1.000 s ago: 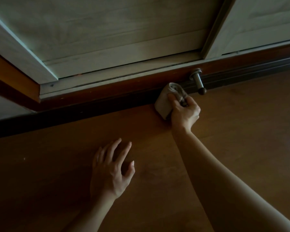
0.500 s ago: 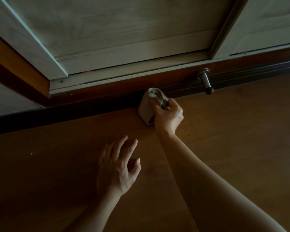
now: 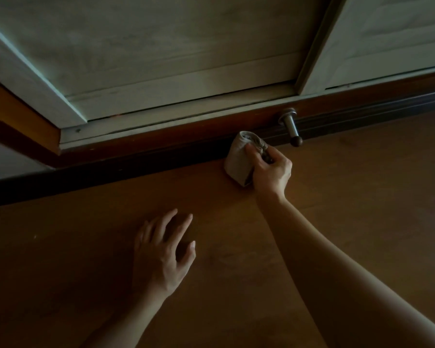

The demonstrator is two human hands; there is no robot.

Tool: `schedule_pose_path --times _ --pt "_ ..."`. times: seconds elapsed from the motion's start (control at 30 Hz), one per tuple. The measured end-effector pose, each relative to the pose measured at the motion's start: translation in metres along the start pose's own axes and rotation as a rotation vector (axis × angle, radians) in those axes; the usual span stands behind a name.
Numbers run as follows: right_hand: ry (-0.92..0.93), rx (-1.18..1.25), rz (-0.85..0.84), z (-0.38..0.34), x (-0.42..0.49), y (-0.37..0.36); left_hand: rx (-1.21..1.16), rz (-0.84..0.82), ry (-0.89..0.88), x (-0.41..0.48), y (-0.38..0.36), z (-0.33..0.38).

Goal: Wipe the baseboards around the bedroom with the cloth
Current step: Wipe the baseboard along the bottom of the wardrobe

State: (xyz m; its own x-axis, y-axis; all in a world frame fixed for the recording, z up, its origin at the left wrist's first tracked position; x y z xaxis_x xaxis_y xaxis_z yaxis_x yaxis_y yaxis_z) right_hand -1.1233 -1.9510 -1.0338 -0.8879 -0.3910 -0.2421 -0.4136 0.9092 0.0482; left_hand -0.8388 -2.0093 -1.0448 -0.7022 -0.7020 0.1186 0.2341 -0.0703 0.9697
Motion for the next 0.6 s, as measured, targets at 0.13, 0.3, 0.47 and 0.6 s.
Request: schedule_pose_path --times 0.13,0.3,0.47,0.6 --pt "-0.035 0.030 0.030 -0.001 0.011 0.018 0.021 -0.026 0.004 0.012 -0.001 0.015" --pt "-0.132 0.200 0.279 0.006 0.021 0.055 -0.052 -0.033 -0.115 0.032 -0.017 0.071" --pt "-0.023 0.105 0.168 -0.001 0.022 0.048 -0.165 0.000 -0.160 0.055 -0.032 0.117" --pt "0.035 -0.046 0.073 -0.010 0.033 0.055 -0.127 -0.012 -0.113 0.072 -0.040 0.128"
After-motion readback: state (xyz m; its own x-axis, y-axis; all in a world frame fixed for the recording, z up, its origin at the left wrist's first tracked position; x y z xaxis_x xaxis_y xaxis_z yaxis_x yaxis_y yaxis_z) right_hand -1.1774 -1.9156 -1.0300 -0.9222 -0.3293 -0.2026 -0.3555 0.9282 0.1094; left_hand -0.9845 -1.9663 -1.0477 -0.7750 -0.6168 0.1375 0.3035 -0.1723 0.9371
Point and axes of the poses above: each hand's wrist, its own x-axis towards the middle knuckle, its own y-axis out of the back of the hand, z = x × y, the point moved 8 cm from there along x, towards the middle knuckle, and after that the axes turned 2 degrees about x, right-handed, at the moved point
